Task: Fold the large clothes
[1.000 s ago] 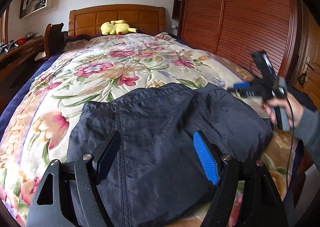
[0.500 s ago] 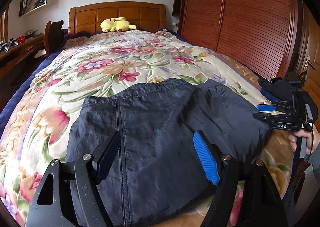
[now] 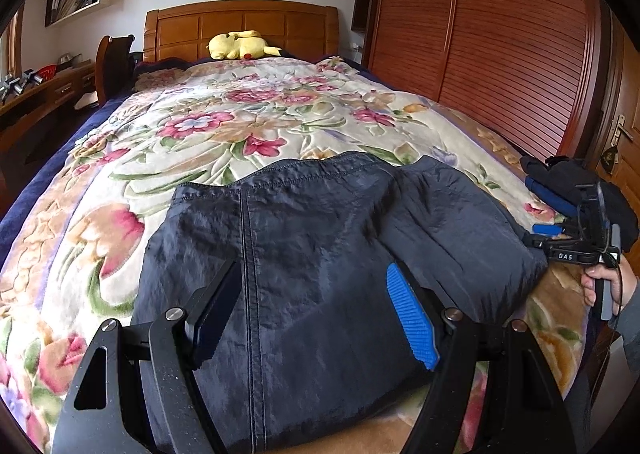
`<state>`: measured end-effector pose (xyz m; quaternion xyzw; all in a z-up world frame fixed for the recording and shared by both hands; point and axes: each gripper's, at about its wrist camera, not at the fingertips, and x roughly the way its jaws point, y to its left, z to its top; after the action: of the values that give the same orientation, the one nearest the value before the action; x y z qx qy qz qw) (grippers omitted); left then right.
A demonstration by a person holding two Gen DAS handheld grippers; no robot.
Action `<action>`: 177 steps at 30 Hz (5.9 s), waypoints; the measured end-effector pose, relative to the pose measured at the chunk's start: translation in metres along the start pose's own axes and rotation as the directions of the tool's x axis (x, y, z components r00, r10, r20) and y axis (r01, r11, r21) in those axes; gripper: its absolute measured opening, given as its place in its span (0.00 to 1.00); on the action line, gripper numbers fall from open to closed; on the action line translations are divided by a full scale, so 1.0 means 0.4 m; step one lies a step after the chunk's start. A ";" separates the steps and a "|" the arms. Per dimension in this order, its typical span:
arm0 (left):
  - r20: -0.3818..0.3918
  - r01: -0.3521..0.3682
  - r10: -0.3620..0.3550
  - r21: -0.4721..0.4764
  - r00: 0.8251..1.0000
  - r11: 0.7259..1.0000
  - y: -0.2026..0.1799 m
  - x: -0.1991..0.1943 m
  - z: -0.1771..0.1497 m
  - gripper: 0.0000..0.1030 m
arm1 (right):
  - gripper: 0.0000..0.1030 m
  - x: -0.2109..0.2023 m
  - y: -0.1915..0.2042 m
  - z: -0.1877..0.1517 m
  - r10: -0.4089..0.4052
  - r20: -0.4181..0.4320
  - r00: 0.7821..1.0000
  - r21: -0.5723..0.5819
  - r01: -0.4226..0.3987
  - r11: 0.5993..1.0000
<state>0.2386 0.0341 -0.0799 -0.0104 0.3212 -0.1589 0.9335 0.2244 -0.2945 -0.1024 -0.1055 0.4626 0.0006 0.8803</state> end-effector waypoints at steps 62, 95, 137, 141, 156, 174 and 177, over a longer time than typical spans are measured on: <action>-0.087 -0.229 0.221 -0.089 0.971 0.969 0.084 -0.090 -0.145 0.72 | 0.45 -0.105 0.405 -0.016 0.383 0.068 0.921 -0.203 -0.363 0.909; -0.222 -0.292 0.242 -0.231 0.944 0.928 0.224 -0.048 -0.259 0.35 | 0.45 -0.107 0.439 -0.028 0.368 0.068 0.928 -0.268 -0.338 0.902; -0.124 0.134 -0.103 0.277 0.987 0.951 -0.642 0.088 0.210 0.07 | 0.45 -0.261 -0.043 -0.196 0.251 0.241 0.938 0.093 -0.279 0.956; -0.130 0.108 -0.072 0.294 0.989 0.950 -0.655 0.110 0.180 0.07 | 0.45 -0.252 -0.052 -0.215 0.237 0.216 0.947 0.093 -0.262 0.961; -0.044 0.110 -0.102 0.254 0.994 0.961 -0.582 0.001 0.142 0.35 | 0.45 -0.244 -0.036 -0.156 0.227 0.229 0.946 0.077 -0.250 0.965; -0.091 -0.001 0.008 0.074 0.996 0.997 -0.250 -0.068 -0.047 0.71 | 0.55 -0.304 0.071 -0.003 0.255 0.410 0.876 0.041 -0.297 0.954; -0.099 -0.018 0.023 0.050 0.995 0.999 -0.209 -0.070 -0.069 0.71 | 0.56 -0.263 0.093 0.008 0.263 0.382 0.886 0.041 -0.300 0.953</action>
<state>0.1770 -0.0345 -0.0751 0.0239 0.3632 -0.1574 0.9180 0.1631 -0.2473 -0.0217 0.0085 0.2970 0.1256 0.9465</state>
